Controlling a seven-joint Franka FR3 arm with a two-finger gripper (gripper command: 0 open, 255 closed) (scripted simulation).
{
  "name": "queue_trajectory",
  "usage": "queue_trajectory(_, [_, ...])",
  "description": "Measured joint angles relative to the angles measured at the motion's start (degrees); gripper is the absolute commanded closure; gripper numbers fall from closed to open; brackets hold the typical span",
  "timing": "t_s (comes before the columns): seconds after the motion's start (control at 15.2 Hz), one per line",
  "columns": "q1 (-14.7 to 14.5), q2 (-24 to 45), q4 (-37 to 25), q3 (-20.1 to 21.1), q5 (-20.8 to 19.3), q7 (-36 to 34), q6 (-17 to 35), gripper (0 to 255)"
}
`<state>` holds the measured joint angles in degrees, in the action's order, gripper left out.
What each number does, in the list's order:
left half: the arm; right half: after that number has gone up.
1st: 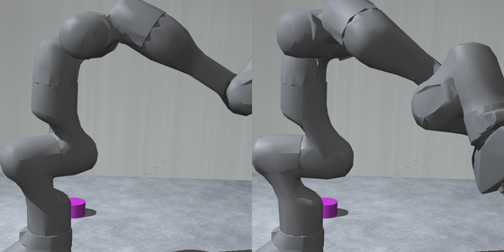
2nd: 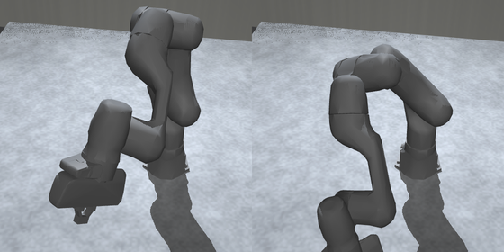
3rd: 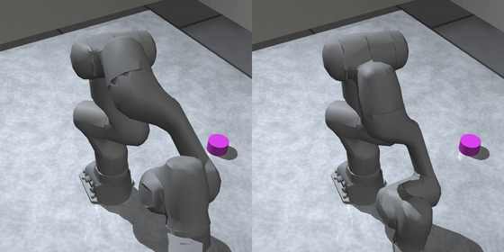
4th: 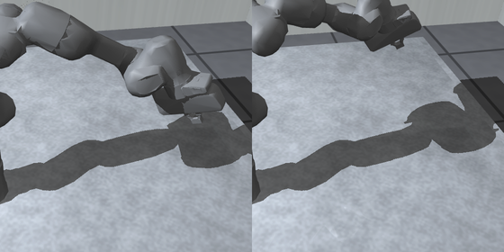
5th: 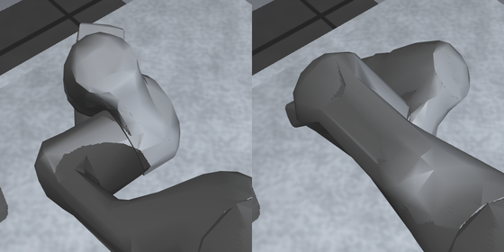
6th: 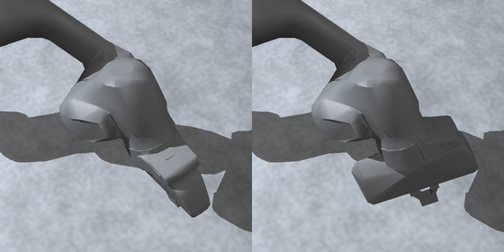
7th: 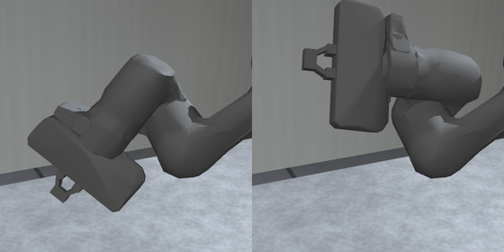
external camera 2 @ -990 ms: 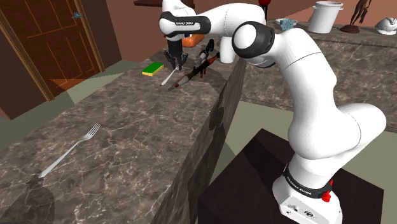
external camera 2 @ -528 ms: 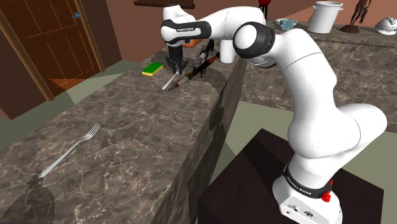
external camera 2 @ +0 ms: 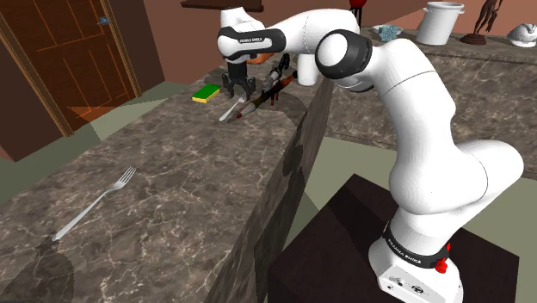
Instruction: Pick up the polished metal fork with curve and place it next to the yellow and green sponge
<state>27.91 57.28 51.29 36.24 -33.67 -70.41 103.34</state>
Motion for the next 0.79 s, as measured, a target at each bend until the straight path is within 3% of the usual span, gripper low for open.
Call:
queue_trajectory(0.26, [0.0, 0.0, 0.0, 0.0, 0.0, 0.0, 0.0, 0])
queue_trajectory(0.59, [-1.6, -1.1, -5.1, 0.3, 0.7, 1.2, -5.4, 0])
queue_trajectory(0.79, [-1.7, -1.3, -5.5, 0.4, 0.8, 1.3, -6.0, 0])
